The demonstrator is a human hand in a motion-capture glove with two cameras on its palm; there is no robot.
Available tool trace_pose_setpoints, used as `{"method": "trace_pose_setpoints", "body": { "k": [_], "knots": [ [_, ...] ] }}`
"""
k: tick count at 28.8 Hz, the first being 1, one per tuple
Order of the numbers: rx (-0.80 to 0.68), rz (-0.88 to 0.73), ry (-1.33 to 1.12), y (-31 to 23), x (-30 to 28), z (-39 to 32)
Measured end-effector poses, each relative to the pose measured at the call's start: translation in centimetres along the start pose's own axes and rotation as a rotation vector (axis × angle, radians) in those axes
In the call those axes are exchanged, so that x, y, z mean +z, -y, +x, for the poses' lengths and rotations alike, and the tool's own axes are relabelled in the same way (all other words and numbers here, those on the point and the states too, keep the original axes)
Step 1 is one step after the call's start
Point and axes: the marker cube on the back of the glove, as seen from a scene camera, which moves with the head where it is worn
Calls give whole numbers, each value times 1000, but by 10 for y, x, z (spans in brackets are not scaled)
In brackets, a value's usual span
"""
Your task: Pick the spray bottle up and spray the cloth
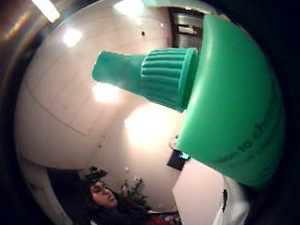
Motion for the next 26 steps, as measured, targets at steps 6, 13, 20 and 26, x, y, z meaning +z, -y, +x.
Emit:
{"method": "trace_pose_setpoints", "body": {
  "k": [6,13,20,26],
  "knots": [
    [-55,-225,-419,35,28,-21],
    [-146,-350,-949,81,60,-40],
    [-177,-408,-1163,87,71,-38],
    [-156,-417,-1034,84,78,-40]
  ]
}}
